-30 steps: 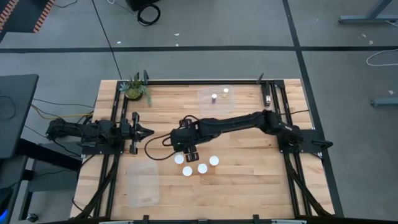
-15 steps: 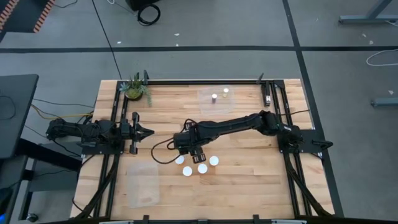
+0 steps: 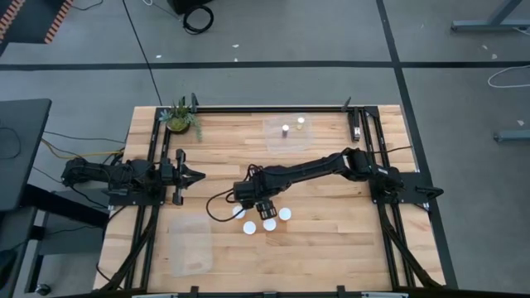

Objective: Pick and place medicine bottles into bin by pill shape (circle, oval)
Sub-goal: Put the small orange pill bottle into the top transparent bin

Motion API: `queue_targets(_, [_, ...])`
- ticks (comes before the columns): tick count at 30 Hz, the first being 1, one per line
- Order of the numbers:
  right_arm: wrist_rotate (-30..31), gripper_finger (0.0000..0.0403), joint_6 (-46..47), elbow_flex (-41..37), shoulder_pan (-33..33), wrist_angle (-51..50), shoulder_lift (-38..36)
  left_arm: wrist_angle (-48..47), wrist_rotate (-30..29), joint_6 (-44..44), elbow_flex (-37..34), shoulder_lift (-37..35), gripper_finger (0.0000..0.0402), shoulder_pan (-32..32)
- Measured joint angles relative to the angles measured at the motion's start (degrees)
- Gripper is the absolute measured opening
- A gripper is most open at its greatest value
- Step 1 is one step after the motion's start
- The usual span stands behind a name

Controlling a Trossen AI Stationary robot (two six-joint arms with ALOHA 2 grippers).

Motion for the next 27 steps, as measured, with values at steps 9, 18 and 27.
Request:
queue_targets(9, [-0.59, 0.0236, 0.34, -2.96, -1.01, 2.0, 0.0, 0.0, 0.01, 0.02, 0.0, 0.0, 0.0035, -0.01])
queue_targets(18, [-0.61, 0.0176, -0.28, -3.06, -2.51, 1.93, 0.0, 0.0, -0.01, 0.02, 0.0, 0.0, 0.0026, 0.0])
queue_targets(27, [-0.57, 0.0136, -1.75, -2.47, -5.04, -2.61, -3.17, -0.02, 0.01, 0.02, 0.0, 0.0, 0.0035, 0.0])
